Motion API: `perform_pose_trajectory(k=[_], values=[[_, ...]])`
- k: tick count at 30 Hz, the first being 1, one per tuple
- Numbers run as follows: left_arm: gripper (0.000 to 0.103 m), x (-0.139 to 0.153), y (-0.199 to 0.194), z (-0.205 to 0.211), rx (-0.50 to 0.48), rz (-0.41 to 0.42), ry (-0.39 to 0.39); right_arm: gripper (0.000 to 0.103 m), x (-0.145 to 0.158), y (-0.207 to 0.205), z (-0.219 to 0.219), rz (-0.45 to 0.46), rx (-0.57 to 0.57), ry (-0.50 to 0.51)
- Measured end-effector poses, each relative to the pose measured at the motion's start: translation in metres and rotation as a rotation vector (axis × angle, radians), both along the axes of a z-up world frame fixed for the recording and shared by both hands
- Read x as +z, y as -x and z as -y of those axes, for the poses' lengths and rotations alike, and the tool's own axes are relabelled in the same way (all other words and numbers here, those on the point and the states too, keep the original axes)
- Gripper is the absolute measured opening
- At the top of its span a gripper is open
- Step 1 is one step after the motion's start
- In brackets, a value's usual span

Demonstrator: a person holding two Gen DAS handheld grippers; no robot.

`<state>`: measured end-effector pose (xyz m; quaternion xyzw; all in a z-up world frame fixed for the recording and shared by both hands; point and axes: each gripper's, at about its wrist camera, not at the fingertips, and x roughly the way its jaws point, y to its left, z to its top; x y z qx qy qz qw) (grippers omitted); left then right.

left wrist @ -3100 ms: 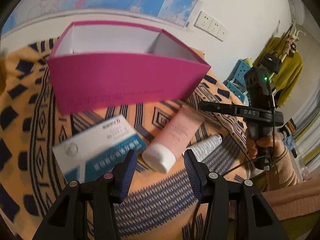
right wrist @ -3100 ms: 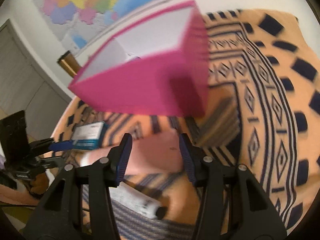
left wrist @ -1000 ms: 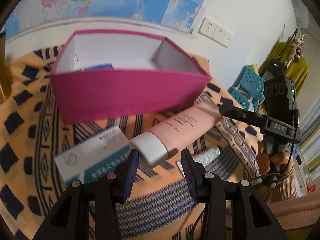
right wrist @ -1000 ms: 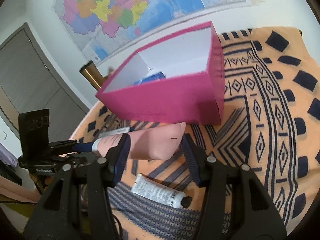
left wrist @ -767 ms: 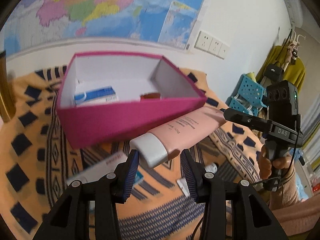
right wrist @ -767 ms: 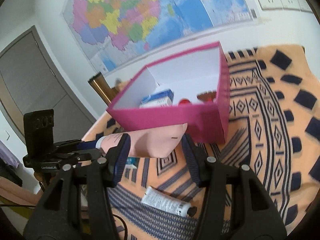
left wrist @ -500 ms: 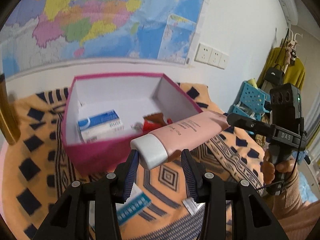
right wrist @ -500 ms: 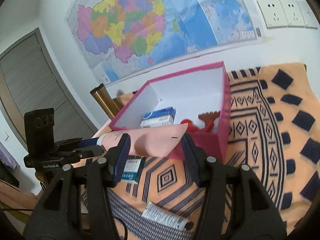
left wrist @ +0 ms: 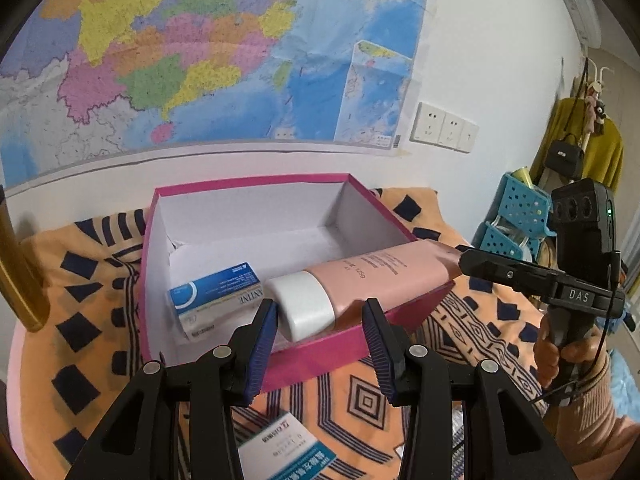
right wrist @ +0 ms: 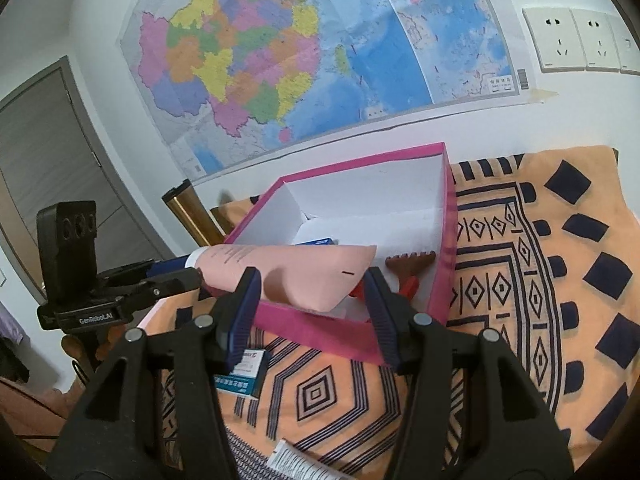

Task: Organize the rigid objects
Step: 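Carry the pink lotion tube into the pink box and release it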

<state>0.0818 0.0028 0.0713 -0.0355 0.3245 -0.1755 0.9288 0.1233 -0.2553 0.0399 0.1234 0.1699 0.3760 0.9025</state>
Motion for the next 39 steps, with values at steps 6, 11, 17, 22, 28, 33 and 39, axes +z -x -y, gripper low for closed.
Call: perform_pose_trajectory(k=[6,11,17,22,28,33,39], values=[[0.045,-0.007,-0.016,0.000,0.004,-0.025,-0.011,0.056,-0.003,-0.016,-0.004,-0.025,-0.015,0.030],[0.046,-0.014,-0.028,-0.001,0.009,-0.051,-0.008,0.056,-0.006,-0.026,-0.007,-0.043,-0.022,0.050],[0.046,-0.024,-0.040,-0.002,0.017,-0.082,-0.008,0.056,-0.007,-0.035,-0.013,-0.054,-0.038,0.089],[0.046,-0.030,-0.047,-0.003,0.024,-0.108,-0.004,0.056,-0.010,-0.040,-0.019,-0.061,-0.058,0.137],[0.046,-0.036,-0.053,-0.003,0.027,-0.129,-0.003,0.056,-0.012,-0.042,-0.023,-0.064,-0.069,0.178],[0.046,-0.042,-0.059,-0.002,0.032,-0.149,-0.009,0.056,-0.013,-0.044,-0.028,-0.065,-0.090,0.213],[0.044,-0.046,-0.064,-0.003,0.035,-0.169,0.001,0.056,-0.013,-0.044,-0.031,-0.057,-0.105,0.243]])
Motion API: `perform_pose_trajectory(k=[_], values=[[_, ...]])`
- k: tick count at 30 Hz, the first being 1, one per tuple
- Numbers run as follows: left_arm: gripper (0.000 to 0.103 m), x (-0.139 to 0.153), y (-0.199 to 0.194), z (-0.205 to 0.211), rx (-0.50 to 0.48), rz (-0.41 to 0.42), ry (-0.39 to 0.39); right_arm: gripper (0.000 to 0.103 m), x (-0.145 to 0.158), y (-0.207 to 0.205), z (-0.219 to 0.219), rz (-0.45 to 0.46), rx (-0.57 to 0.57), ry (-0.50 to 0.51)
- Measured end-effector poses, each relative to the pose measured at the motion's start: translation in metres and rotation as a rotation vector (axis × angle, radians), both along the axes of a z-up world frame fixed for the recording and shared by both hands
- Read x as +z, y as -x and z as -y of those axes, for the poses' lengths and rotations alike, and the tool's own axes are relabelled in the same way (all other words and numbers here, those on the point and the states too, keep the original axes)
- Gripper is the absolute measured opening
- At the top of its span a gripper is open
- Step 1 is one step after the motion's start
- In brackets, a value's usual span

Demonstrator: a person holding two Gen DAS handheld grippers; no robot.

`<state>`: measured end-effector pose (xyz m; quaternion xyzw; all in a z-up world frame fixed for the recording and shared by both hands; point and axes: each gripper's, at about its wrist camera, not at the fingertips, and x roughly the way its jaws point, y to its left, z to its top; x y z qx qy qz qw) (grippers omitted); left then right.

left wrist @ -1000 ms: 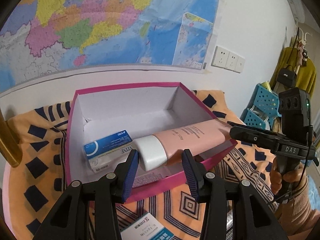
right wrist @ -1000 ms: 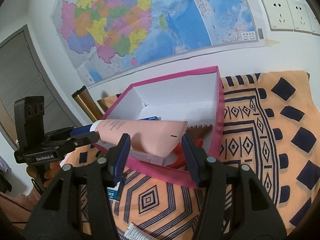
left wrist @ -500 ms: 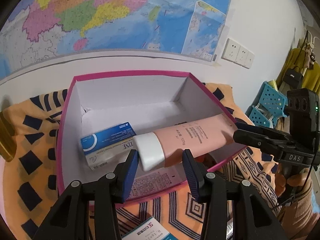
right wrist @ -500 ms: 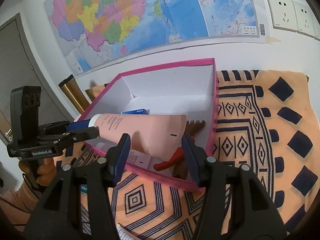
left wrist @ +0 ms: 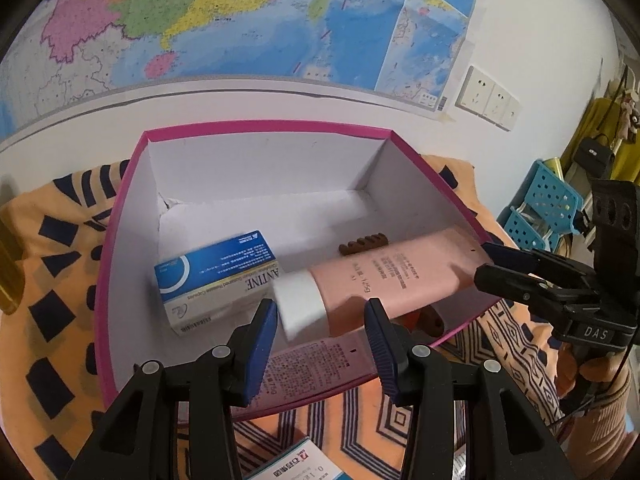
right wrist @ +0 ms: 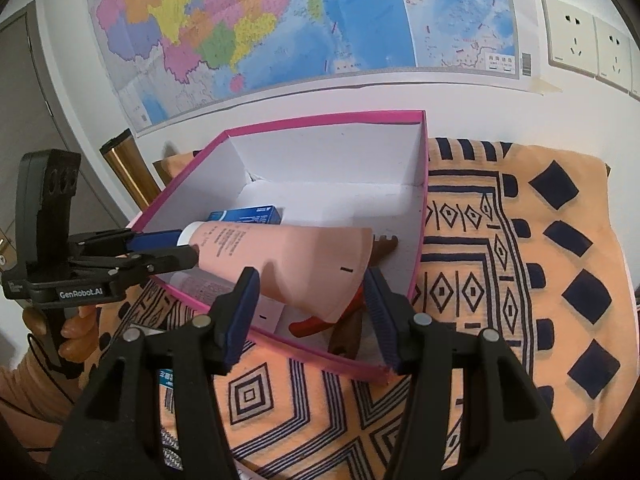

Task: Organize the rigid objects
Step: 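Carry the pink lotion tube into the pink box and release it, then move the right gripper to the small white tube and grasp it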

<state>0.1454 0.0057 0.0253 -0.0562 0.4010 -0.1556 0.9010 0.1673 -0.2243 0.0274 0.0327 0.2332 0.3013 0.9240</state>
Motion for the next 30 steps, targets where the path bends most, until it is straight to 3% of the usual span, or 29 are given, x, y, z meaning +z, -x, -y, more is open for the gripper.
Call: perform_pose_trajectory(k=[11,20,25,30], values=[[0.046,0.009,0.018,0.005,-0.001,0.068,-0.011,0.056,-0.003,0.006,0.005,0.011,-0.016,-0.010],[0.052,0.022,0.074,0.007,-0.055,0.150,0.037,0.056,-0.001,0.034,0.024,0.041,0.063,-0.114],[0.053,0.009,0.097,0.024,-0.123,0.127,0.017,0.060,-0.009,0.057,0.030,0.045,0.108,-0.132],[0.053,-0.016,0.111,0.041,-0.182,0.050,0.029,0.060,-0.035,0.068,0.034,-0.014,0.111,-0.123]])
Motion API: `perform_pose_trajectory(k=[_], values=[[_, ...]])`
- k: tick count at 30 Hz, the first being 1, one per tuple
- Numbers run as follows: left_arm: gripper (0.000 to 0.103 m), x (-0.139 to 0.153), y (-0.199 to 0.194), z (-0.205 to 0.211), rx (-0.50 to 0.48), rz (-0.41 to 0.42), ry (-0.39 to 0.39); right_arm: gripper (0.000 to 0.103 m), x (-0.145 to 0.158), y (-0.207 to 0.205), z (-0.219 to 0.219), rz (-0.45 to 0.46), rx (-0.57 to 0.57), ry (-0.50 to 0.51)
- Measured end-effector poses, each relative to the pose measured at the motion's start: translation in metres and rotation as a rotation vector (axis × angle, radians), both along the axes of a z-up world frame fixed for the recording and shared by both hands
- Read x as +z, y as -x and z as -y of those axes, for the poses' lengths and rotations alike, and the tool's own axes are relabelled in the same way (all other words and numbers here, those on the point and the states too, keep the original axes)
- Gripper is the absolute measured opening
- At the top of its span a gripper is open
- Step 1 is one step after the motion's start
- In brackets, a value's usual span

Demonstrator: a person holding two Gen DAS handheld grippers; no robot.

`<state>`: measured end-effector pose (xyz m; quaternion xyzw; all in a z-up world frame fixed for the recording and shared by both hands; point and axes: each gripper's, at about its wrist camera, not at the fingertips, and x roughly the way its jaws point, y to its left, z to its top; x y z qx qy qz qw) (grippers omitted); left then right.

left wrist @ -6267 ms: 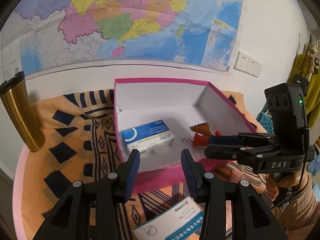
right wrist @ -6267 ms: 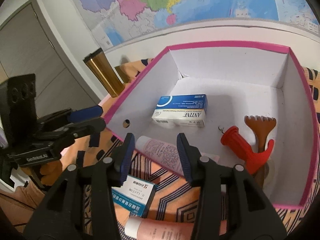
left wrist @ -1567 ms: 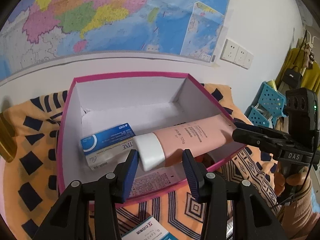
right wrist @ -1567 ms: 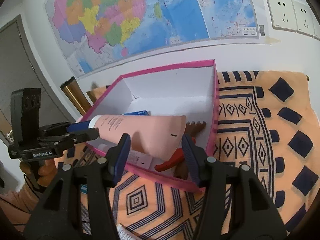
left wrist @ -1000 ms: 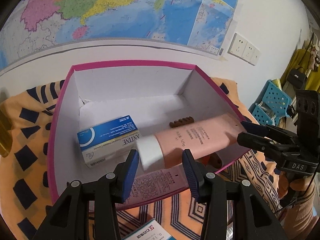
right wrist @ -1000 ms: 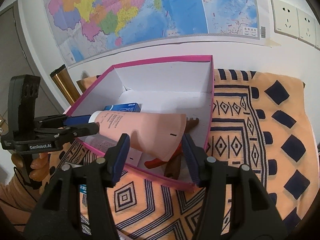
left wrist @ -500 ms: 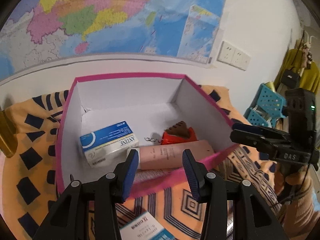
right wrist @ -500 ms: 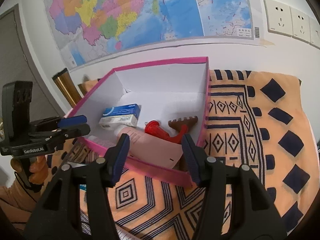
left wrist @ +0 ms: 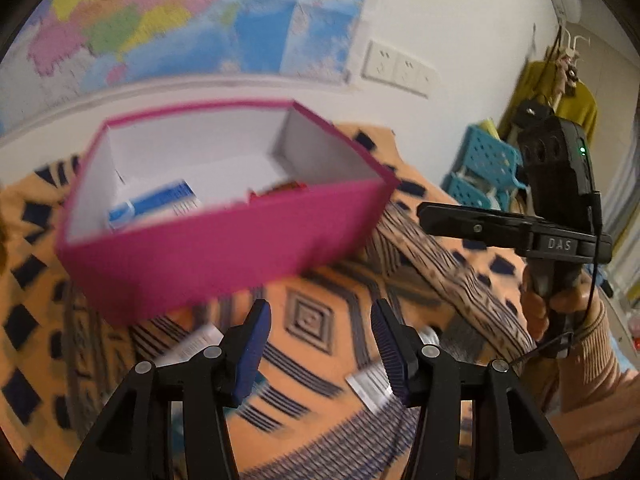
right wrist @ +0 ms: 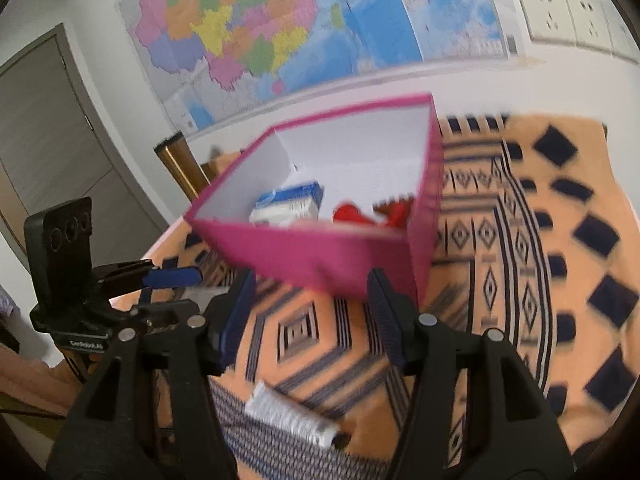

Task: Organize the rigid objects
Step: 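Move the right gripper to the small white tube and grasp it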

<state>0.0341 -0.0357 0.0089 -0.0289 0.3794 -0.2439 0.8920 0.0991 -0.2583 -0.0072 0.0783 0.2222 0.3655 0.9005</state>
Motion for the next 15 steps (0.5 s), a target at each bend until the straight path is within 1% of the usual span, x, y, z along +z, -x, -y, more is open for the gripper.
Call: perform_pose_trajectory(k=[3,8,12,15], values=[[0.053,-0.017,0.004,0.007,-0.027,-0.059,0.011,0.060,-0.022,0.002,0.003,-0.063,-0.002,0.010],[0.053,-0.039,0.010,0.021,-0.061,-0.129,-0.013,0.060,-0.061,0.007,0.011,-0.175,-0.010,0.018],[0.053,-0.047,0.010,0.029,-0.070,-0.143,-0.039,0.060,-0.084,0.013,0.020,-0.247,-0.011,-0.001],[0.052,-0.048,0.008,0.033,-0.077,-0.141,-0.042,0.060,-0.093,0.022,0.023,-0.269,0.015,-0.021]])
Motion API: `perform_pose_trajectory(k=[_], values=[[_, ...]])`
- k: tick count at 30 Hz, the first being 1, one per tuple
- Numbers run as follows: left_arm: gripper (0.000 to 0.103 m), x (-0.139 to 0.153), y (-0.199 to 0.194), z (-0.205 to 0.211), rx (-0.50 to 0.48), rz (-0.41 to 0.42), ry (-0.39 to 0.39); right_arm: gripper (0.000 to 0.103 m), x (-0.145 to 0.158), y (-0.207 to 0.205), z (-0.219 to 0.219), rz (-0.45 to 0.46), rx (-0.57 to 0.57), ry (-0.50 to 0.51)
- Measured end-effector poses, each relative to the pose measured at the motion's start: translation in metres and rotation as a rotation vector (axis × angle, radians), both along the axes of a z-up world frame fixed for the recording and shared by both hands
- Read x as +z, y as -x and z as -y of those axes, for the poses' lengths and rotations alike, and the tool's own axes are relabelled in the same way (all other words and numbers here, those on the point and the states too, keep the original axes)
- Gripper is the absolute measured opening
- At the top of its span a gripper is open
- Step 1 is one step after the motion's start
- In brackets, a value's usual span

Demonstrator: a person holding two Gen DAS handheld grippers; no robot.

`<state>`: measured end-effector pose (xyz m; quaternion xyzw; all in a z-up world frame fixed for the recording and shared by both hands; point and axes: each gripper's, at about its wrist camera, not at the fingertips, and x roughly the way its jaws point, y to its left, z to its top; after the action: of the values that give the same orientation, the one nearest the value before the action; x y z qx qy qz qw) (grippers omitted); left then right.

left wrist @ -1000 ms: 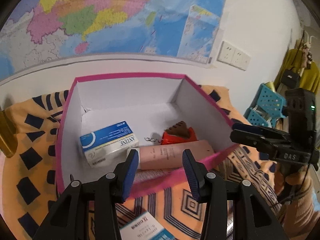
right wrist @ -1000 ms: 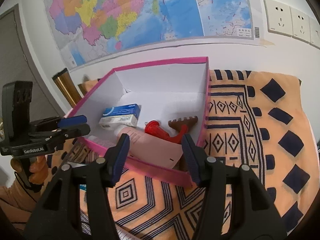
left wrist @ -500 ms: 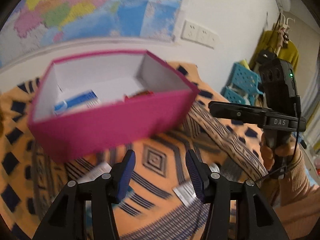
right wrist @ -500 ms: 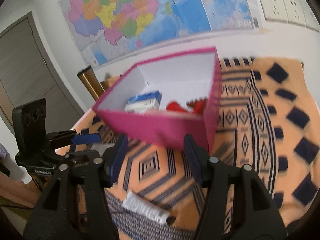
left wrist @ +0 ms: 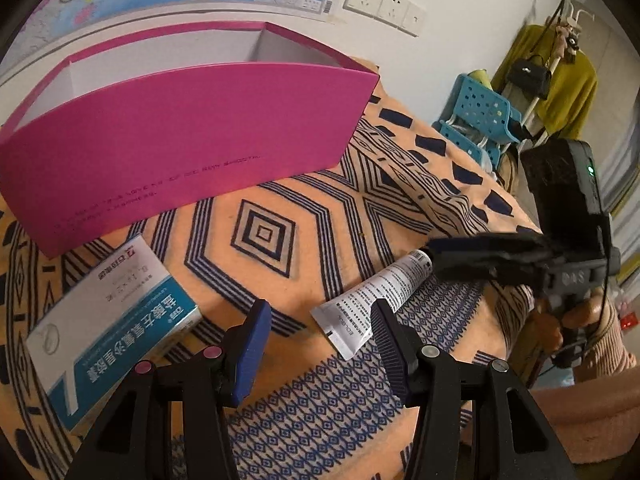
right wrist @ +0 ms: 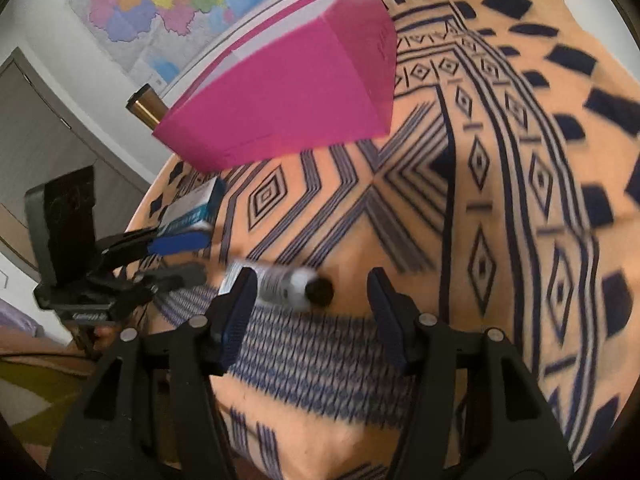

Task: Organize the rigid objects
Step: 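Move the right gripper to the small white tube and grasp it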

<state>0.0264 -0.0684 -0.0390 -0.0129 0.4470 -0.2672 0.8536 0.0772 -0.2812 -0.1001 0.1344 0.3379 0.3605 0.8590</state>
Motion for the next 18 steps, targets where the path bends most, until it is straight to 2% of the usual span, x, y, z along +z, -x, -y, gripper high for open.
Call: perform_pose_trajectory(k=[3,6,10,18], values=[[0.051,-0.004,-0.005,0.003,-0.001,-0.003,-0.004,0.059,-0.002,0.006,-0.002,0.002,0.015,-0.001],[0.045,-0.010,-0.009,0.007,-0.011,-0.022,-0.005,0.047,-0.002,0.005,-0.008,-0.002,0.021,0.005],[0.045,-0.013,-0.007,0.013,-0.052,-0.037,0.003,0.039,0.000,-0.005,-0.017,0.011,0.013,0.015],[0.045,-0.013,-0.003,0.014,-0.065,-0.054,0.025,0.037,0.012,-0.038,-0.051,0.031,0.056,0.014]])
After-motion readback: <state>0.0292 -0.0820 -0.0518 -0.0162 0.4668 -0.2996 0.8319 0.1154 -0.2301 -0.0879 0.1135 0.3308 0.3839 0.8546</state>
